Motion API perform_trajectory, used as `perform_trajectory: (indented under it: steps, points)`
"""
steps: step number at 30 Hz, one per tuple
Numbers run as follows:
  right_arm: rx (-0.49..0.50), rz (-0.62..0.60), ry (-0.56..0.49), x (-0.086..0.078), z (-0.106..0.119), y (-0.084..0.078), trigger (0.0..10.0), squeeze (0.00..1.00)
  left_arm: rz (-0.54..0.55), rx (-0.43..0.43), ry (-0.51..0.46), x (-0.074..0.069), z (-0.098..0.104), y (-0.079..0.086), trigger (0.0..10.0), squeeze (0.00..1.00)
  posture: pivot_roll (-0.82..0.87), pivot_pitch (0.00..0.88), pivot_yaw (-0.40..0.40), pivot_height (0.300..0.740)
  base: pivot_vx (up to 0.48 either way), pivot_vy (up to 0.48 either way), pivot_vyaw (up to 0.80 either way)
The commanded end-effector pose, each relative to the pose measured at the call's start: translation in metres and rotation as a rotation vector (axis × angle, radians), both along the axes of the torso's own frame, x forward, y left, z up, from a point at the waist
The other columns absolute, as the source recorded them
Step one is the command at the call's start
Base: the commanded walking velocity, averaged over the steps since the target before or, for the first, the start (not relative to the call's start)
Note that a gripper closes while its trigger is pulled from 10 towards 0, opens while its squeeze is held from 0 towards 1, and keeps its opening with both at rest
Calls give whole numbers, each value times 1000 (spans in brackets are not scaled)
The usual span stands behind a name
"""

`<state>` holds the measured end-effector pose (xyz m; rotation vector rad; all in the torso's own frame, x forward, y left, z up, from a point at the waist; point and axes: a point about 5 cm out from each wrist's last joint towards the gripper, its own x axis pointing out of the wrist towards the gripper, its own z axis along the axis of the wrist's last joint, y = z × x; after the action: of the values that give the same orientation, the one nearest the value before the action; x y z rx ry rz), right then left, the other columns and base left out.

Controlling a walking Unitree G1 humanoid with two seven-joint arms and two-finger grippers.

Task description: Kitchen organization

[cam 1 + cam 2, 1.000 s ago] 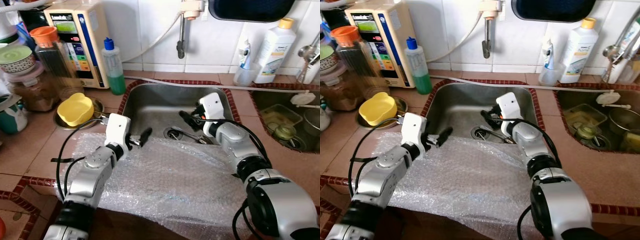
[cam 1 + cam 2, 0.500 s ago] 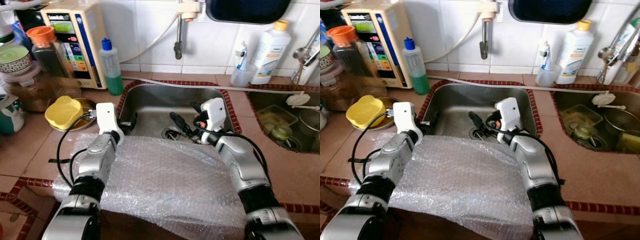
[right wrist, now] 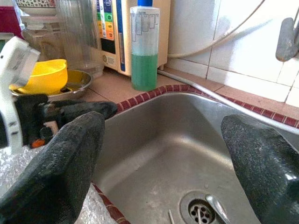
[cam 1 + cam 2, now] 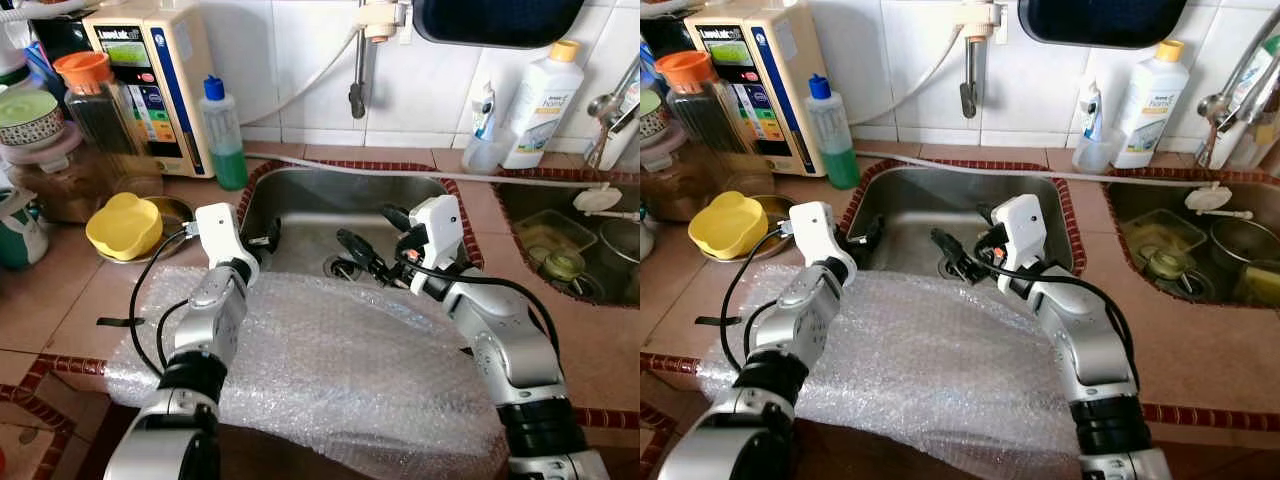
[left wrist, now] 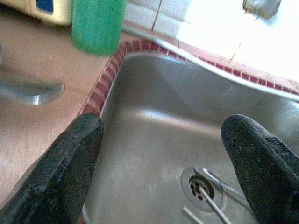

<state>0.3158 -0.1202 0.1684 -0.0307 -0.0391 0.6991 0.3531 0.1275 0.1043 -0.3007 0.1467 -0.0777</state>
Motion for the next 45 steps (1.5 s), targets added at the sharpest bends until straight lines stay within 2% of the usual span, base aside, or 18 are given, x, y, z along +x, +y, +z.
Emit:
perform_trajectory:
  steps: [1, 3, 6, 9, 13, 15, 19, 22, 24, 26, 28, 38, 40, 45]
  points:
    - [1, 16, -9, -1, 5, 1, 10000, 894, -3, 22, -13, 0, 4, 0, 10000, 0, 2, 0, 43, 740, 0, 0, 0]
    - [-2, 14, -8, 0, 6, 0, 10000, 886, -26, 40, -36, -6, 5, -3, 10000, 0, 3, 0, 42, 740, 0, 0, 0]
    - [-3, 10, -3, 0, 8, 0, 10000, 878, 2, 100, -121, -11, 15, 2, 10000, 0, 6, 0, 41, 740, 0, 0, 0]
    - [0, 7, 4, -1, 8, 0, 10000, 886, 60, 313, -254, -12, 28, 17, 10000, 0, 7, 0, 41, 740, 0, 0, 0]
    - [2, 9, 9, -1, 7, 2, 10000, 886, 80, 436, -284, -6, 35, 30, 10000, 0, 12, 0, 39, 740, 0, 0, 0]
    - [1, 9, 9, -1, 7, 2, 10000, 882, 78, 453, -287, -6, 36, 31, 10000, 0, 12, 0, 40, 740, 0, 0, 0]
    - [2, 4, 7, 0, 8, 2, 10000, 882, 51, 596, -249, 3, 32, 42, 10000, 0, 7, 0, 44, 740, 0, 0, 0]
    - [1, 3, 4, 0, 9, 2, 10000, 882, 42, 634, -239, 6, 29, 44, 10000, 0, 4, 0, 46, 740, 0, 0, 0]
    - [2, 2, 2, -1, 10, 1, 10000, 882, 2, 729, -210, 10, 24, 46, 10000, 0, 1, 0, 47, 740, 0, 0, 0]
    - [2, 2, 1, -1, 10, 1, 10000, 882, 1, 738, -205, 10, 23, 47, 10000, 0, -2, 0, 48, 740, 0, 0, 0]
    - [2, 2, 0, -2, 10, 2, 10000, 882, -22, 805, -177, 13, 19, 50, 10000, 0, -6, 0, 51, 740, 0, 0, 0]
    - [3, -5, 3, -5, 10, 2, 10000, 882, -10, 872, -125, 18, 15, 63, 10000, 0, -13, 0, 59, 740, 0, 0, 0]
    - [4, -7, 4, -5, 10, 2, 10000, 886, -6, 863, -104, 18, 13, 67, 0, 0, -12, 0, 61, 740, 0, 0, 0]
    - [7, -7, 5, -5, 10, 3, 10000, 886, -12, 855, -82, 17, 9, 70, 0, 0, -9, 0, 60, 740, 0, 0, 0]
